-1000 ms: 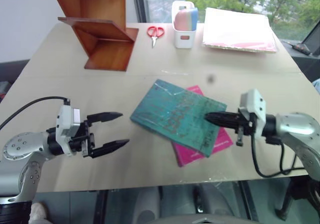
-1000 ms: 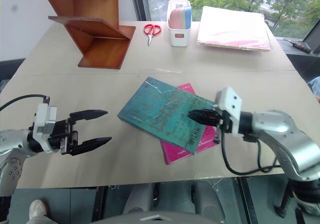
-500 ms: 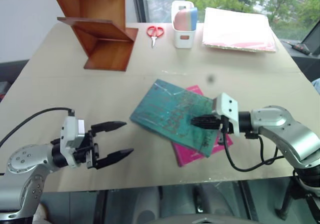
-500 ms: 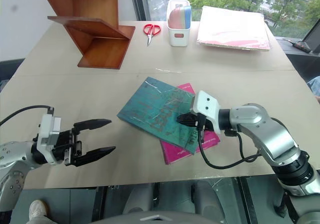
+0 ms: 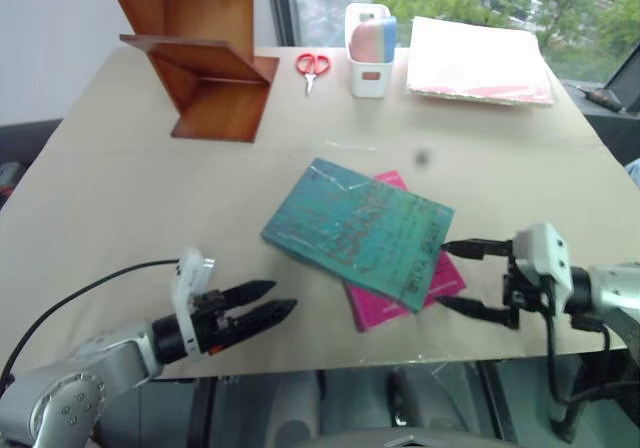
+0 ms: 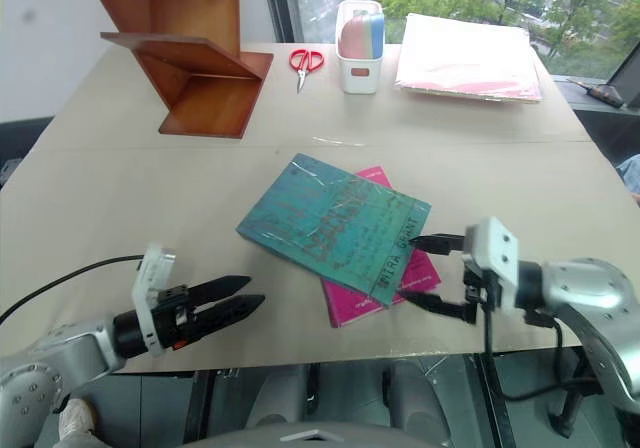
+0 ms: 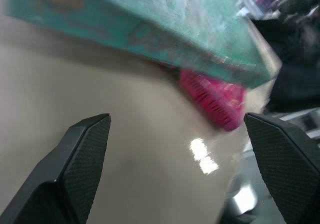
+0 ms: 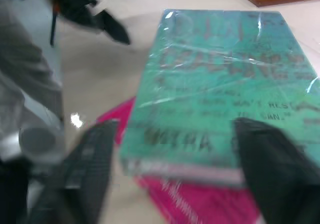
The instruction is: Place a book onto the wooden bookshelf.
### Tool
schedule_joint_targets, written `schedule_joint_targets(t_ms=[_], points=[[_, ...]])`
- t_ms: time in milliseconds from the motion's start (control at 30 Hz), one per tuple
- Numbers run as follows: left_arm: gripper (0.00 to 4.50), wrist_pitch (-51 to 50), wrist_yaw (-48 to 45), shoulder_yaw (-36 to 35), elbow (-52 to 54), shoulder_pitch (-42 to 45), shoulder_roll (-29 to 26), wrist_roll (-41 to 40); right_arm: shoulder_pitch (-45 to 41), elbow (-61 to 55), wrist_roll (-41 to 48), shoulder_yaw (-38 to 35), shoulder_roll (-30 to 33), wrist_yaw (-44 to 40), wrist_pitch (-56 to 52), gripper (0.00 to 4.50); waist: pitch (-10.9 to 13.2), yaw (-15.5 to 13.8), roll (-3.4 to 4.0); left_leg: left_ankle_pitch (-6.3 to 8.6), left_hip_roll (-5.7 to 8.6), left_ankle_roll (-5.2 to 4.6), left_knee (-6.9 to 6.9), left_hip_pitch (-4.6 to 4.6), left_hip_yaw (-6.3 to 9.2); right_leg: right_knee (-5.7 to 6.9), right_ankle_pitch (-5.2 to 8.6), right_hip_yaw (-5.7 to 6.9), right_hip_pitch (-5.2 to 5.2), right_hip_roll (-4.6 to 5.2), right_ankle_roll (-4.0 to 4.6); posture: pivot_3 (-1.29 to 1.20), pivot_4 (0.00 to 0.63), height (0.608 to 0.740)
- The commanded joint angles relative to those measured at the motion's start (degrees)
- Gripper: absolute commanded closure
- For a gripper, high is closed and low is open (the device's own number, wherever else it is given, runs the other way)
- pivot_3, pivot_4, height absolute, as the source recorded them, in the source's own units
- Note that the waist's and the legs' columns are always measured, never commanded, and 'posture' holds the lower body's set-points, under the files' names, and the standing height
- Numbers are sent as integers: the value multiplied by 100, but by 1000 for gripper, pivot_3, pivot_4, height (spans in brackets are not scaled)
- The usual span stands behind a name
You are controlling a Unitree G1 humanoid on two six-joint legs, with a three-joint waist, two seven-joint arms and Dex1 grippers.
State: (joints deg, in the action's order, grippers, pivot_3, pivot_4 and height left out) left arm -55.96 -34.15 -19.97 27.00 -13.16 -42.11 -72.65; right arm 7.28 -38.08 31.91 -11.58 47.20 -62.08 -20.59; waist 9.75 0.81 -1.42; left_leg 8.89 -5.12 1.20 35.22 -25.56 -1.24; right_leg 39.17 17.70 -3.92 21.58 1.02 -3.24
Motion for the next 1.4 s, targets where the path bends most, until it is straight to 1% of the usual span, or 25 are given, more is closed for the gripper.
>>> schedule_joint_targets(t_ms=[33,133,167,233,300,333,367,400,467,567,900,1000,1033,1067,1100,1167,1267,1400], points=[[0,-395,1055,130,-337,261,177,-1466,190,-212,-223,-245,96,-243,679,372,-1,33,-5,0,0,0,8,2,-1,3,0,-3,0,1,0,0,150,740],[0,-550,1986,431,-693,455,192,-2317,212,-209,-342,-179,37,-161,929,372,-4,27,-9,0,2,0,21,3,-3,23,0,-9,0,3,2,0,150,740],[0,-490,2328,556,-823,472,208,-2739,189,-209,-351,-136,11,-114,962,372,-4,16,-9,0,2,0,22,3,-2,25,0,-9,1,2,3,0,150,740],[0,-290,2865,745,-981,568,371,-3237,119,-206,-397,-33,-7,-30,1000,372,-4,0,-8,0,2,1,21,3,-2,26,0,-9,1,2,4,0,150,740],[0,-107,3237,868,-1013,642,508,-3536,75,-198,-420,6,-26,28,1032,372,-5,-10,-9,0,4,1,21,1,-2,26,0,-10,1,3,4,0,150,740],[0,-2,3408,929,-1009,679,610,-3625,62,-192,-427,17,-30,44,1038,372,-5,-19,-10,-1,4,1,21,-3,-1,26,-1,-9,0,2,4,0,150,740],[550,121,3582,992,-1008,718,734,-3693,44,-185,-441,34,-22,57,1043,283,-5,-21,-10,-1,5,1,21,-4,-1,26,-1,-9,0,2,4,0,150,740],[774,258,3778,1093,-1005,764,900,-3780,2,-149,-450,60,-15,66,1043,283,-6,-22,-10,-1,7,1,21,-4,-1,26,-1,-10,0,3,4,0,150,740],[774,467,4067,1247,-1005,860,1166,-3842,-61,-91,-458,86,1,72,1049,283,-6,-26,-9,-1,8,1,20,-4,-2,25,-1,-12,0,4,4,0,150,740],[774,676,4410,1339,-1081,1025,1410,-3887,-91,-68,-463,83,22,69,1056,283,-8,-28,-12,-1,10,2,21,-4,-1,25,-2,-12,-1,2,4,0,150,740],[774,781,4728,1529,-1363,1391,1657,-3971,-178,-60,-442,21,139,110,941,283,-10,-44,-9,-2,12,2,21,-4,-1,25,-2,-14,-1,0,3,0,150,740],[1552,796,4800,1545,-1400,1389,1736,-4004,-156,-70,-422,-16,178,142,934,283,-10,-47,-8,-2,13,3,21,-4,0,25,-2,-13,-2,0,3,0,150,740],[1921,822,4814,1541,-1421,1395,1778,-4000,-144,-68,-419,-28,186,148,938,283,-10,-47,-8,-2,13,3,21,-4,-1,25,-2,-14,-2,1,3,0,150,740],[2375,854,4838,1535,-1452,1401,1819,-3995,-125,-67,-421,-38,189,155,948,283,-10,-49,-8,-2,13,3,21,-4,-1,25,-2,-14,-2,1,3,0,150,740],[2952,871,4809,1514,-1485,1429,1850,-3975,-114,-57,-425,-41,192,159,960,283,-11,-58,-9,-2,13,3,21,-4,-1,25,-2,-14,-2,1,3,0,150,740],[3821,930,4795,1440,-1526,1488,1885,-3975,-104,-36,-436,-34,181,175,984,283,-14,-72,-10,-2,13,3,21,-4,0,25,-2,-13,-2,1,3,0,150,740],[3821,948,4731,1180,-1538,1573,1807,-4031,-121,29,-468,17,132,187,1056,283,-19,-74,-11,-2,14,3,22,-2,-1,25,-2,-14,-3,1,3,0,150,740],[3821,697,4523,973,-1910,1999,1257,-3975,-227,187,-522,160,54,189,1157,283,-20,-59,-12,-2,13,3,22,-1,3,26,-2,-13,-2,-2,3,0,150,740]])
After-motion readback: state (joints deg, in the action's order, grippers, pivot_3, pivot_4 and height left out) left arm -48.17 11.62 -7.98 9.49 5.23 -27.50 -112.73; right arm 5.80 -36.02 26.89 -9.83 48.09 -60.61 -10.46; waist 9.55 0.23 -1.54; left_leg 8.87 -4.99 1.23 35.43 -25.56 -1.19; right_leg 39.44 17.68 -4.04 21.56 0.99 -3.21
